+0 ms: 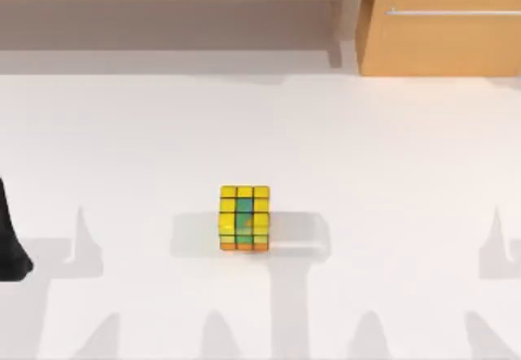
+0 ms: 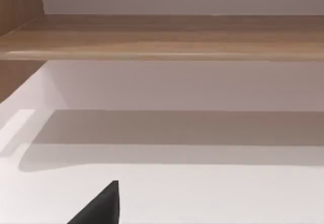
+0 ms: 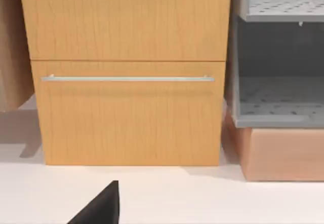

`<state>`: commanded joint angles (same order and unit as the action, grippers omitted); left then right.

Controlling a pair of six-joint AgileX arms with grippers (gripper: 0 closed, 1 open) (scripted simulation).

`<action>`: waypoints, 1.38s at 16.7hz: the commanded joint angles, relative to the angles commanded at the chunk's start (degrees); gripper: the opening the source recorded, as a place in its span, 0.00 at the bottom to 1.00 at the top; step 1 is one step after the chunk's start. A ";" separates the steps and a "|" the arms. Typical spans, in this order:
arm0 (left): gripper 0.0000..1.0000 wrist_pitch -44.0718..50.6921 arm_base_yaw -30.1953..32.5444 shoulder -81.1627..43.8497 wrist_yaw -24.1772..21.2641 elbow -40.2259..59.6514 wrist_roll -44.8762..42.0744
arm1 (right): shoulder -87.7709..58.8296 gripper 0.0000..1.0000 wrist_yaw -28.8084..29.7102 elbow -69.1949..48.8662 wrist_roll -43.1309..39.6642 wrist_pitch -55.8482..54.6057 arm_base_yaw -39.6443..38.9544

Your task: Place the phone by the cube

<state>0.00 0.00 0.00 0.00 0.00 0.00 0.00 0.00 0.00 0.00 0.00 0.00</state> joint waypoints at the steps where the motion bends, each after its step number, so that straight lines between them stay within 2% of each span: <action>1: 1.00 0.00 0.00 0.00 0.00 0.00 0.00 | 0.00 1.00 0.00 0.00 0.00 0.00 0.00; 4: 1.00 0.00 0.00 0.00 0.00 0.00 0.00 | -1.93 1.00 0.00 -1.36 -1.71 1.45 0.94; 8: 1.00 0.00 0.00 0.00 0.00 0.00 0.00 | -12.96 1.00 -0.22 -8.28 -10.29 8.56 5.40; 18: 1.00 0.00 0.00 0.00 0.00 0.00 0.00 | -66.15 1.00 -1.21 -33.94 -42.79 35.78 22.02; 23: 1.00 0.00 0.00 0.00 0.00 0.00 0.00 | -83.36 1.00 -1.46 -43.61 -54.65 45.31 28.08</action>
<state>0.00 0.00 0.00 0.00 0.00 0.00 -83.36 -1.46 -43.61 -54.65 45.31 28.08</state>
